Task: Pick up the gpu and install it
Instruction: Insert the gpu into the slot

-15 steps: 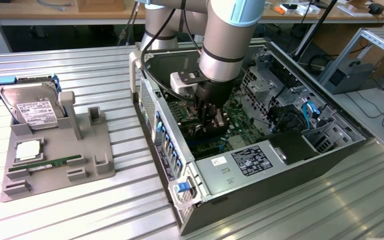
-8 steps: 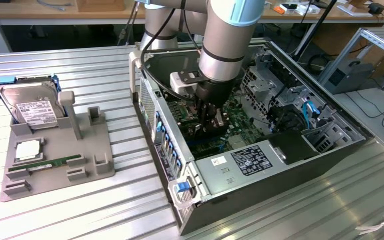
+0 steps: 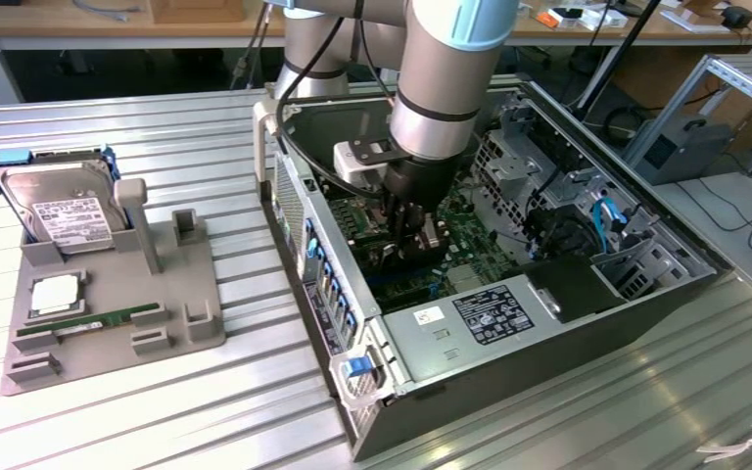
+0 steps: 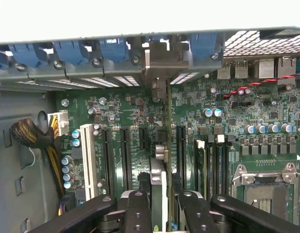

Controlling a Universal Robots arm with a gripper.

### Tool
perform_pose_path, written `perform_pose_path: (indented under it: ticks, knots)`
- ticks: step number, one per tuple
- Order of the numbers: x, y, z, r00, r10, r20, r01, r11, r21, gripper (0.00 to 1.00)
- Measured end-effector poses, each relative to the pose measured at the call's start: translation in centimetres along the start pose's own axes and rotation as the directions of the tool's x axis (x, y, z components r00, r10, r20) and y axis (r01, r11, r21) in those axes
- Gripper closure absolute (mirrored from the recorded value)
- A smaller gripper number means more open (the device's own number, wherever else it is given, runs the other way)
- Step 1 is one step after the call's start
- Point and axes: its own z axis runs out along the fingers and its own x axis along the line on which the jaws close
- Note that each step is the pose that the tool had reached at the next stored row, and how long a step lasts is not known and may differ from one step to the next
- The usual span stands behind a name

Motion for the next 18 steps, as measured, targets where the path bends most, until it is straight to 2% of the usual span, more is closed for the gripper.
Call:
perform_pose_path:
  ticks: [4,8,18]
  knots:
    - [-0.05,0.0,-0.06,1.0,0.0,-0.0012,0.0,1.0,-0.0001,0.73]
    - [-0.58,0.02,-0.06,1.0,0.0,-0.0044,0.0,1.0,0.0001,0.73]
    - [-0.5,0.03,-0.06,1.0,0.0,-0.0043,0.0,1.0,0.0,0.73]
